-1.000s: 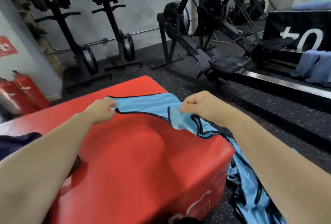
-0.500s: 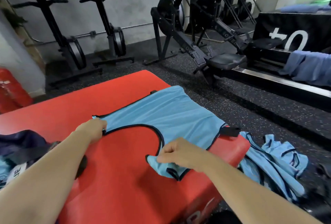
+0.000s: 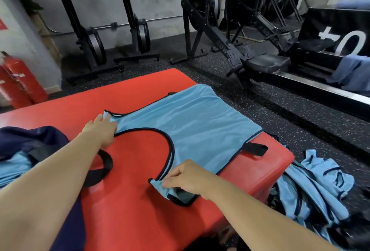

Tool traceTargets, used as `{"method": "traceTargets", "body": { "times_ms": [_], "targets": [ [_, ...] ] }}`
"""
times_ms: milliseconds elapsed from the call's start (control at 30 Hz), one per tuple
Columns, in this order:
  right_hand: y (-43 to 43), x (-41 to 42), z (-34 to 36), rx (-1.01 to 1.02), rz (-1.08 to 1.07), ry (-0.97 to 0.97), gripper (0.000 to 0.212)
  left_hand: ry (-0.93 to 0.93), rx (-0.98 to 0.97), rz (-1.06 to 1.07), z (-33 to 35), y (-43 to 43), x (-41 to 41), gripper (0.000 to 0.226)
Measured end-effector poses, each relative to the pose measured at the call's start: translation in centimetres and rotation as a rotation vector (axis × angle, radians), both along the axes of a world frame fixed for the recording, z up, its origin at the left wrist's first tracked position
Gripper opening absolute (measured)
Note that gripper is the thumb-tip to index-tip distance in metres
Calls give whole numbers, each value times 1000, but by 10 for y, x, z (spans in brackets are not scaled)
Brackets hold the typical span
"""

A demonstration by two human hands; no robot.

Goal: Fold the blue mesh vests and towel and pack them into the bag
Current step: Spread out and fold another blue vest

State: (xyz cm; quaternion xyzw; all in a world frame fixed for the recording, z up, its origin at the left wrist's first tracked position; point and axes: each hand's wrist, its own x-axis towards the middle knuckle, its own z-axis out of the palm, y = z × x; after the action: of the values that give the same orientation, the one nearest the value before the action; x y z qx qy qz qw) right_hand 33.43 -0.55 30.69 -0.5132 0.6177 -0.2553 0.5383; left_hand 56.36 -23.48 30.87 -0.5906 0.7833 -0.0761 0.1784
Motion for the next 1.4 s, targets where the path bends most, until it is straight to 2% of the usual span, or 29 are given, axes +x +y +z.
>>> {"method": "traceTargets", "body": {
  "times_ms": [67,133,267,333,433,500,567,633,800,1067,1200,1300,1367,1400],
  "targets": [
    [2,1,0,-7,-12,-10,15,12,-44,6,6,14,-18,39],
    [4,3,1,-33,28,18,17,106,-54,-48,12,29,-42,39],
    [12,-1,12,-187,204,186,15,224,32,-227,12,62,-96,44],
    [11,-15,16,-357,223,448,21,266,94,-266,4,78,-120,48],
    [-1,-52,11,-583,140,1032,20,256,144,-304,-6,99,-148,56],
    [-8,-81,-5,-470,80,1208,37,232,148,-327,-15,114,-160,67],
    [-9,-102,-21,-252,102,1218,72,199,165,-360,-28,130,-161,93],
    [-8,-108,-36,-125,137,1175,85,165,161,-385,-37,137,-151,108],
    [0,-63,-43,-98,149,1123,82,16,111,-470,-33,130,-107,118],
    [29,-3,-37,-121,203,1077,84,-145,116,-481,-20,155,-48,97],
    [41,-8,-19,-191,256,987,74,-199,157,-476,-13,169,-33,92],
    [39,-32,-1,-355,125,928,51,-193,174,-475,0,176,-27,106],
    [34,-58,2,-406,65,1025,53,-112,146,-427,5,183,-30,118],
    [33,-72,0,-352,66,1058,62,-56,118,-401,4,189,-36,125]
  ]
}}
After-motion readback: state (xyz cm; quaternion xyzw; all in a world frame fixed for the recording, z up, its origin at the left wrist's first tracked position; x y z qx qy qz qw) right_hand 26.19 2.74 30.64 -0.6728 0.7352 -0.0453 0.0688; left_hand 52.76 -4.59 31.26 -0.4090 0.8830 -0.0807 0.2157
